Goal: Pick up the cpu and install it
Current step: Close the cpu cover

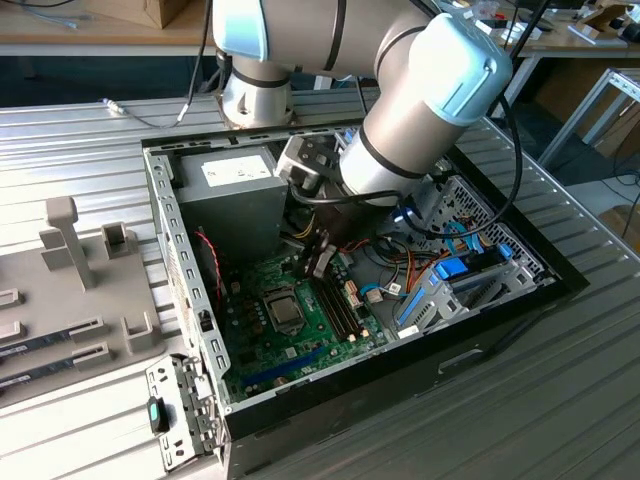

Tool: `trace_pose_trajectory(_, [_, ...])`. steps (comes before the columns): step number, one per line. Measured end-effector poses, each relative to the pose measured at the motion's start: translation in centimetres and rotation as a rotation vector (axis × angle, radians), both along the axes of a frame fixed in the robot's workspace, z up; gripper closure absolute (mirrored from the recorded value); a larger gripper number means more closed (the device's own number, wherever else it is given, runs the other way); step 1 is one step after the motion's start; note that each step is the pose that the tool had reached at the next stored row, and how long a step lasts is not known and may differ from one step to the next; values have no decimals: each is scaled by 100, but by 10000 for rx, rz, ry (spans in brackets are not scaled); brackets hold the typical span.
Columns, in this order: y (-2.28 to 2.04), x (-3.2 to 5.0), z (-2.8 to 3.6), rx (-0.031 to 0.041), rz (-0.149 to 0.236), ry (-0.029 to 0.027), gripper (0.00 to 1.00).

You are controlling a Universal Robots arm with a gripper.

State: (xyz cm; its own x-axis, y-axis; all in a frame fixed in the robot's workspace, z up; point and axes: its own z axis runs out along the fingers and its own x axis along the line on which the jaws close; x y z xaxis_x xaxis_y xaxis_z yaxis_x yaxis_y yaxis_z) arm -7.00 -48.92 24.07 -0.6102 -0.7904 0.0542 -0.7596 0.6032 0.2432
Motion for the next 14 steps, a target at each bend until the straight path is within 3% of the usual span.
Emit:
trace_pose_trajectory(2, [-55, 32, -33, 1, -1, 64, 89])
trace_pose_trajectory(4, [-66, 48, -49, 1, -1, 91, 89])
trace_pose_trajectory(9, [-67, 48, -54, 14, 2, 95, 89])
trace_pose_trajectory(11, [-65, 43, -53, 52, 8, 95, 89])
trace_pose_trajectory(14, [-23, 38, -53, 104, 45, 95, 89])
